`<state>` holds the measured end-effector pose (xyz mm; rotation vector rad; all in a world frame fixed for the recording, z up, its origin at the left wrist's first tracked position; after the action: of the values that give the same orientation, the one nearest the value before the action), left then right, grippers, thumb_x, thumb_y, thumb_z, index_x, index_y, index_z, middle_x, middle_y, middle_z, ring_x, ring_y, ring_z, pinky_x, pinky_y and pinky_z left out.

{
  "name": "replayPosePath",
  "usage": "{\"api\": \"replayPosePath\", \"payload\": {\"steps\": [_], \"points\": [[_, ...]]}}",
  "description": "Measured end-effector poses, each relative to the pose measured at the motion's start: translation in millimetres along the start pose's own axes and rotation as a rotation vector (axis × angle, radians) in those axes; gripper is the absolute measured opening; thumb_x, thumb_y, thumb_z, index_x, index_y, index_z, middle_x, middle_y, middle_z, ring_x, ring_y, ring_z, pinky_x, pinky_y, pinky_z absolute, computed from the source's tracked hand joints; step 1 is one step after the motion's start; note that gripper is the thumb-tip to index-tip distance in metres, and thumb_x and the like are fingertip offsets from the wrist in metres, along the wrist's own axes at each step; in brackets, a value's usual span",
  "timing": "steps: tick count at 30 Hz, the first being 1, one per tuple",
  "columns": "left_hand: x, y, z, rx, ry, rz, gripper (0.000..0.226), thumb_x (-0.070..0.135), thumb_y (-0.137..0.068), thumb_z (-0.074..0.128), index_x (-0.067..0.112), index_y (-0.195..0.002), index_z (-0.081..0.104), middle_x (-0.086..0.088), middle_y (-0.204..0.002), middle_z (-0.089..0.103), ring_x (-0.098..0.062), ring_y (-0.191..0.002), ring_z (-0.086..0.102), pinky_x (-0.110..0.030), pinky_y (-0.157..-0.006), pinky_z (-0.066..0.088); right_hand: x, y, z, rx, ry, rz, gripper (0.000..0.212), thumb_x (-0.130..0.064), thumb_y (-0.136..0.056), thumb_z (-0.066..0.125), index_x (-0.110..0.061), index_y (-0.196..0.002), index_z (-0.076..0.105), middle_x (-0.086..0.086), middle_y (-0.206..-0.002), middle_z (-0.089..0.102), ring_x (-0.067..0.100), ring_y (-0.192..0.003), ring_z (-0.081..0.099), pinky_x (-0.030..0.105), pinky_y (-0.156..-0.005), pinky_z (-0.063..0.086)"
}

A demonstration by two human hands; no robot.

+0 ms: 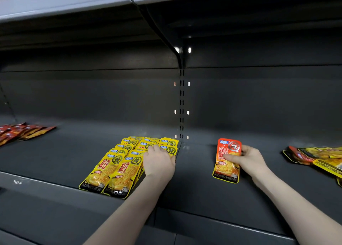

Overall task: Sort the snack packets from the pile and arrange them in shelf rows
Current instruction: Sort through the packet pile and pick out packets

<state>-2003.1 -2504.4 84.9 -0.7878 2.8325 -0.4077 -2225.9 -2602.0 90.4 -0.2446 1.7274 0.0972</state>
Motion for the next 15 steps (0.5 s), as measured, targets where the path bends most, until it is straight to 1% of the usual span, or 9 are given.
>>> {"api": "replayPosePath", "payload": {"steps": [2,5,7,9,13,15], "points": [[0.3,0.7,-1.3,0.014,0.004,0.000,0.055,0.049,-0.098,0.033,0.005,-0.126,0.050,-0.010,-0.124,0.047,-0.027,-0.117,0.042,-0.033,-0.092,0.037,-0.2,0.4,-0.1,-0.002,0.007,-0.002,0.022,-0.002,-0.072,0.078,-0.011,-0.088,0.065,0.007,-0.088,0.070,0.019,-0.077,0.065,0.030,-0.072,0.048],[0.0,3.4,-3.7,0.021,-0.003,0.003,0.064,0.058,-0.094,0.034,0.004,-0.125,0.051,-0.010,-0.125,0.047,-0.027,-0.118,0.041,-0.034,-0.094,0.036,-0.1,0.7,-0.2,-0.011,0.011,-0.006,0.022,-0.002,-0.072,0.077,-0.011,-0.089,0.066,0.007,-0.088,0.070,0.017,-0.077,0.066,0.026,-0.066,0.048],[0.0,4.4,-4.2,0.016,-0.010,0.006,0.067,0.060,-0.093,0.036,0.004,-0.126,0.051,-0.011,-0.125,0.047,-0.027,-0.118,0.041,-0.034,-0.094,0.036,-0.3,0.8,-0.1,-0.016,0.016,-0.014,0.022,-0.003,-0.073,0.077,-0.012,-0.088,0.065,0.006,-0.088,0.070,0.017,-0.077,0.066,0.026,-0.066,0.049],[-0.4,4.3,-4.5,0.005,0.001,0.005,0.063,0.057,-0.093,0.037,0.005,-0.125,0.052,-0.010,-0.124,0.047,-0.026,-0.118,0.041,-0.033,-0.093,0.037,-0.3,0.1,0.4,-0.022,0.032,-0.023,0.021,-0.004,-0.072,0.078,-0.013,-0.087,0.065,0.006,-0.089,0.071,0.019,-0.080,0.067,0.029,-0.070,0.050],[-1.9,4.0,-5.0,-0.012,0.030,0.002,0.057,0.051,-0.095,0.037,0.005,-0.126,0.051,-0.010,-0.124,0.046,-0.026,-0.118,0.041,-0.033,-0.093,0.038,-0.6,-0.9,2.3,-0.029,0.101,-0.052,0.021,-0.007,-0.072,0.079,-0.017,-0.084,0.065,0.005,-0.088,0.072,0.023,-0.086,0.068,0.039,-0.084,0.053],[-2.4,4.2,-4.7,-0.014,0.035,-0.002,0.058,0.051,-0.095,0.037,0.004,-0.126,0.050,-0.010,-0.125,0.047,-0.026,-0.118,0.041,-0.033,-0.094,0.038,-1.3,-0.4,2.9,-0.029,0.121,-0.066,0.021,-0.007,-0.072,0.079,-0.018,-0.082,0.065,0.005,-0.087,0.072,0.024,-0.085,0.068,0.041,-0.086,0.053]]}}
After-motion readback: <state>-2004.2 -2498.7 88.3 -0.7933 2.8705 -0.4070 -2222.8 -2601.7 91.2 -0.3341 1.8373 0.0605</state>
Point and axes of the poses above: each hand's wrist, its own y-axis away from the middle knuckle, its own z-axis out of the palm, x = y × z, the point moved 2 cm from there along -y, towards the middle knuckle
